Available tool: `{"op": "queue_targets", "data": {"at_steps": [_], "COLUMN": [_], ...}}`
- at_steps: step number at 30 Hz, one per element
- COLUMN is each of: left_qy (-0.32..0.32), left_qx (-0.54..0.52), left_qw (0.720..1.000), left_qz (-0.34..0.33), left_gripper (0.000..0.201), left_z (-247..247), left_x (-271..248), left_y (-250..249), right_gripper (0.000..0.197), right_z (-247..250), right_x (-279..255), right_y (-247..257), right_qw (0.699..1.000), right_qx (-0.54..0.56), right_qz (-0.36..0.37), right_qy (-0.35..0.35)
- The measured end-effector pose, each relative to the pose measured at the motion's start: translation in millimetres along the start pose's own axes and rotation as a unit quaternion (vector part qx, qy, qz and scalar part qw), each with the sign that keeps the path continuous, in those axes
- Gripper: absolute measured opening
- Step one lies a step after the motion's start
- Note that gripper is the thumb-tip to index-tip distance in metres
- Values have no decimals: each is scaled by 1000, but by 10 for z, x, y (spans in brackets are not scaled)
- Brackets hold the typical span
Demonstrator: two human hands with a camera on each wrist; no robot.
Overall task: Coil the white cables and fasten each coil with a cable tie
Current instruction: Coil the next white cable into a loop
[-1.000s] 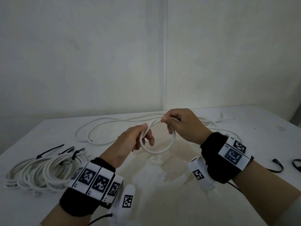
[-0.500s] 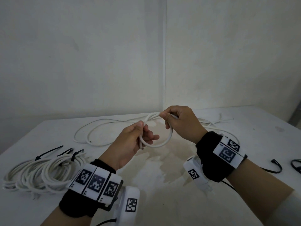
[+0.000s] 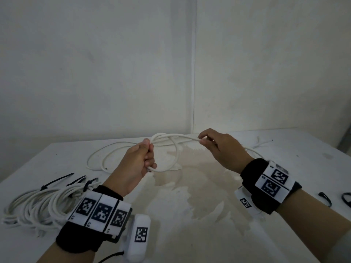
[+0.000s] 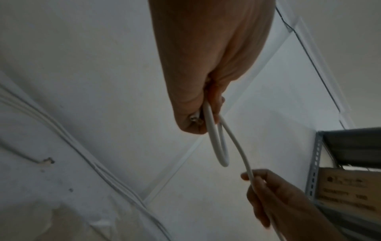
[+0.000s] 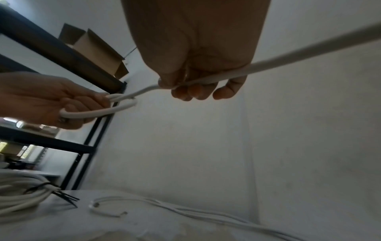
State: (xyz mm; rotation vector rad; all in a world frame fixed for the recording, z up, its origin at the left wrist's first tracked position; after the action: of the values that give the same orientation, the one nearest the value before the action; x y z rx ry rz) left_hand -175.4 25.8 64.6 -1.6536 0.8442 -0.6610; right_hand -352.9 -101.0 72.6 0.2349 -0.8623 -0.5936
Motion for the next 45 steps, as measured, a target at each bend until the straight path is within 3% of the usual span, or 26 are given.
{"op": "queue_targets", "data": {"at_steps": [5,9,12,16,23,26,32,38,41,45], "left_qy": [-76,-89,-84,-86,-98,-93,-44,-10,0,45], "left_qx": [-63,-41,-22,11,73,97,175,267,277,263], "left_qw": [995,995,996,995,989,987,980,957,958,964], "left_qz": [2,-7,-25,-56,-87,-87,-84,-113,-74,-18], "left_gripper": [36,35,36,34,34,34,33,32,33,38], "left_z": [329,445,350,205,105,49,-142,-283,-286,-305], "left_x": [163,230,225,219,248,255,170,92,69,10], "left_y": [-142,-150,-189,-279,-287,-211,-13,39,77,115], "right_gripper": [19,18,25,26,24,13,7,17,21,34], "right_z": [184,182,73,-164,-452,-504,-523,-530,-430,-359], "right_x": [43,42,62,118,7,-63,-39,74,123,185], "right_y": [-307,-393,-363,-182,230,438,659,678,675,602], "right_qw": [997,992,977,934,878,863,865,885,902,900], "right_qx": [-63,-121,-187,-274,-271,-247,-200,-137,-89,-110], "right_qz": [-32,-20,82,218,386,429,435,418,393,395], "right_qy": [-29,-33,-62,-71,-80,-103,-151,-155,-155,-148]}}
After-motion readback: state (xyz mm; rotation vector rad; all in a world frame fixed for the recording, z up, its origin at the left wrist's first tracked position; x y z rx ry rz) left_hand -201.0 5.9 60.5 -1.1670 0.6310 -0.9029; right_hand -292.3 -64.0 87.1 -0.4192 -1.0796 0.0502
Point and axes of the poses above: each hand's wrist, its own x-axis towards the middle knuckle, its own z-axis out of the back of the hand, y = z × x, the point moved 4 cm from there along x, towards the middle knuckle, and after that the axes turned 9 degrees about -y, right-handed, at the moved point
